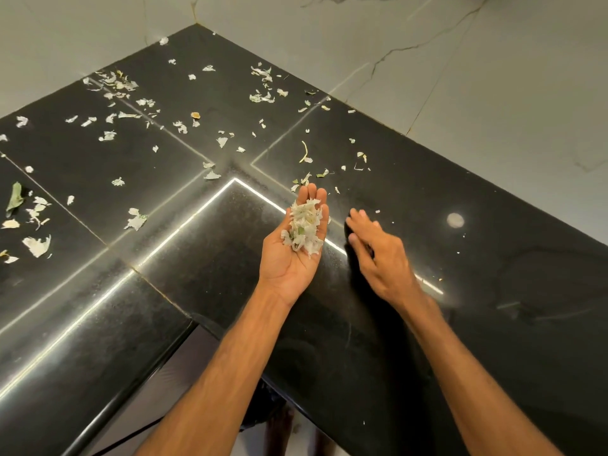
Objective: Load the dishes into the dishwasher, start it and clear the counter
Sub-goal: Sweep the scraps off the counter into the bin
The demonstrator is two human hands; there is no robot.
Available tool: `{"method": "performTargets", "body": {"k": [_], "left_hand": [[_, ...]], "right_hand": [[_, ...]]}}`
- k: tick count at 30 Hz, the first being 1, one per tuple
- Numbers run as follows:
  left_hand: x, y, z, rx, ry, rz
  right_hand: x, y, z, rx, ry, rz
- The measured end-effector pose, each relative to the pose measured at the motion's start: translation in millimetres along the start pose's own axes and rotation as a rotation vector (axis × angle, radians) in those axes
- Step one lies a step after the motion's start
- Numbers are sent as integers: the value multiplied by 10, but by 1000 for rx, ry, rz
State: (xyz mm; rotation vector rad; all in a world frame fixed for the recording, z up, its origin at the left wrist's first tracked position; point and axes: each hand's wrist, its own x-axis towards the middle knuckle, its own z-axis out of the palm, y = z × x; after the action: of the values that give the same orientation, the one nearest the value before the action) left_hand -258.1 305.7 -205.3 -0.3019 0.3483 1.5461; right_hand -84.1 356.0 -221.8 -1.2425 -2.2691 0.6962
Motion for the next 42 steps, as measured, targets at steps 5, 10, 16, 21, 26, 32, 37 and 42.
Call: {"method": "performTargets", "body": {"k": [5, 10, 16, 21, 26, 32, 37, 42], "left_hand": [[12, 21, 37, -1, 0, -3], [31, 33, 51, -19, 12, -23], [5, 64, -20, -14, 18, -41], [1, 69, -75, -33, 28, -58], [-46, 33, -58, -24, 38, -73], [-112, 45, -36, -35, 36, -95], [-247, 42, -34, -48, 21, -110], [-438, 116, -115, -60, 12, -96]], "right_hand": [[107, -116, -169, -8, 199, -53], [513, -210, 50, 92, -109, -207], [136, 22, -198, 30, 18, -104], [68, 115, -374, -7, 200, 19], [18, 144, -180, -202, -106, 16], [-478, -94, -120, -422, -195, 62], [-581, -357, -52, -477, -107, 65], [-488, -438, -42, -614, -148, 42]]}}
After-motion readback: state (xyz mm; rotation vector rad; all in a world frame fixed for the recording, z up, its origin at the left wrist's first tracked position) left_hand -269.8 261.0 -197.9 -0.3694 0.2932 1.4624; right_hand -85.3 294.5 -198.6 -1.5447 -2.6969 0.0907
